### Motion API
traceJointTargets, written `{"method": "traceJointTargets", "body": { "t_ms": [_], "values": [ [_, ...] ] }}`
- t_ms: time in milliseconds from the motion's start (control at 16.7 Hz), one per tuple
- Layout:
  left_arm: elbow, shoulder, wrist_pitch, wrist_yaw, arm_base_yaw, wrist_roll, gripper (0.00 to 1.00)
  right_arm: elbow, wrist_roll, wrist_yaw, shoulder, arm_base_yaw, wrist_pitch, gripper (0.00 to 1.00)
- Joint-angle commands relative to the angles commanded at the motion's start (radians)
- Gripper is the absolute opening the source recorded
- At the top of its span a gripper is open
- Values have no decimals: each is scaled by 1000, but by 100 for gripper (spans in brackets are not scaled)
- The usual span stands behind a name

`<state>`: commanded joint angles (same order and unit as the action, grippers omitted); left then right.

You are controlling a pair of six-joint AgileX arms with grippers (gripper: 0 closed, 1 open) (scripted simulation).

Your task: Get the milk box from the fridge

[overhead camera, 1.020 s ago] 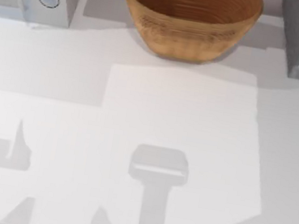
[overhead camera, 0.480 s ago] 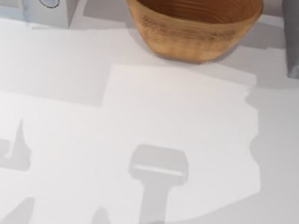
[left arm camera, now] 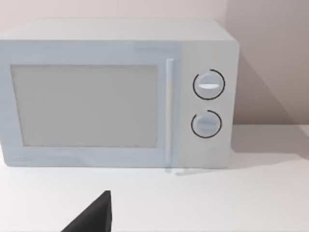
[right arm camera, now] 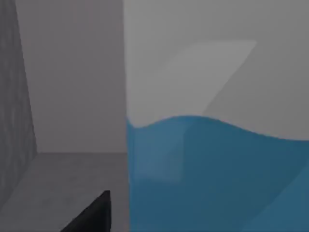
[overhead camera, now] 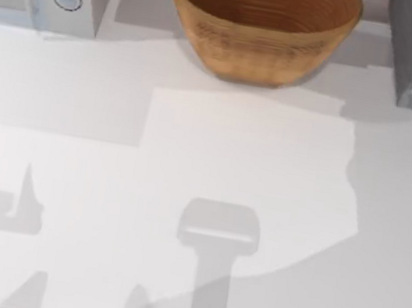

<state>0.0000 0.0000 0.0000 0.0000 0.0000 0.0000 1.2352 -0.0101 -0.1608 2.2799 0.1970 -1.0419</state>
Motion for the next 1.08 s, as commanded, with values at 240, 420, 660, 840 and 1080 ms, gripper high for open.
{"method": "traceJointTargets", "body": {
  "t_ms": [240,420,660,840,1080],
  "values": [
    [0,0,0,0,0,0,100,93,0,9,44,-9,49,100],
    [0,0,0,0,0,0,100,97,0,10,46,-9,51,100],
    [0,0,0,0,0,0,100,97,0,10,46,-9,51,77],
    [0,0,0,0,0,0,100,97,0,10,46,-9,51,55],
    [0,0,0,0,0,0,100,97,0,10,46,-9,51,25]
  ]
}}
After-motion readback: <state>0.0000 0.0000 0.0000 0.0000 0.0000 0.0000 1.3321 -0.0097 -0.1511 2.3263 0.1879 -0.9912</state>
